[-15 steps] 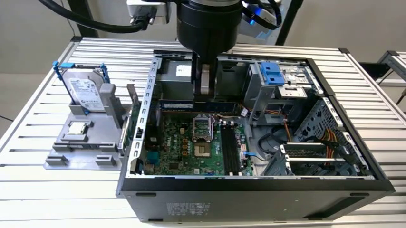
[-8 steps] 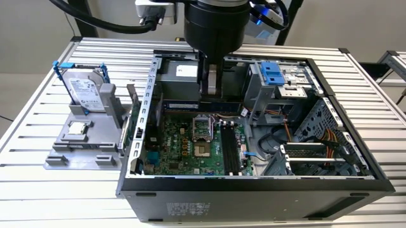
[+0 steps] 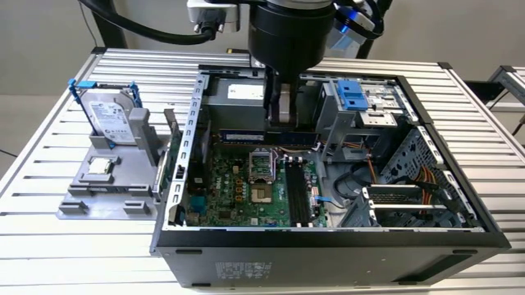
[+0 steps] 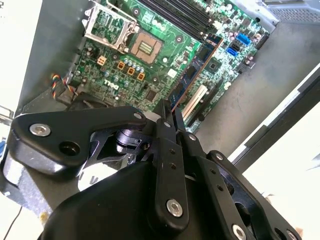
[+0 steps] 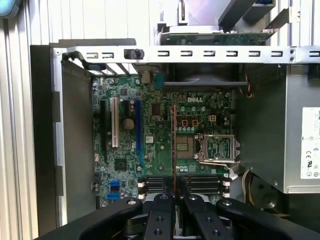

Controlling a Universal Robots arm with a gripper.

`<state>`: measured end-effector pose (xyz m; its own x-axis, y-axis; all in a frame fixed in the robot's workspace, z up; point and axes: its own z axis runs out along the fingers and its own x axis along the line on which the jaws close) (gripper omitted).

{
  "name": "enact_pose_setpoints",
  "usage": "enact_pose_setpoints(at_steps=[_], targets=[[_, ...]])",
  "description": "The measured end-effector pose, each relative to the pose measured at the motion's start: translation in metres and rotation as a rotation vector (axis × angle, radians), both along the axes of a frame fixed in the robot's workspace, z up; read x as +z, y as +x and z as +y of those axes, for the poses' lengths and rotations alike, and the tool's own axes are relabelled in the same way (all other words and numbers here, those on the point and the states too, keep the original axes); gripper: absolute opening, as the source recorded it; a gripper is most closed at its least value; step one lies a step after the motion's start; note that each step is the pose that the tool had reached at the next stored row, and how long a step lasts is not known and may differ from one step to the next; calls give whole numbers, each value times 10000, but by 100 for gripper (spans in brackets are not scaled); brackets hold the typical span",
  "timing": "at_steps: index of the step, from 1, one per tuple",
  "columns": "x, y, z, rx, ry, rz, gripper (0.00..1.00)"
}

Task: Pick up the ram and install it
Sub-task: 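Pick up the ram and move it above insertion slot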

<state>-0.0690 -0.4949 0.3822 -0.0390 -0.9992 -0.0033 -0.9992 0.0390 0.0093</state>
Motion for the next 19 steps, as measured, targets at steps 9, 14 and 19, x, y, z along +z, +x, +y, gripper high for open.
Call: enact_pose_setpoints(at_steps=[9,14,19], targets=[[0,108,0,0,1,0,0],[0,165,0,0,1,0,0],[0,222,0,0,1,0,0]])
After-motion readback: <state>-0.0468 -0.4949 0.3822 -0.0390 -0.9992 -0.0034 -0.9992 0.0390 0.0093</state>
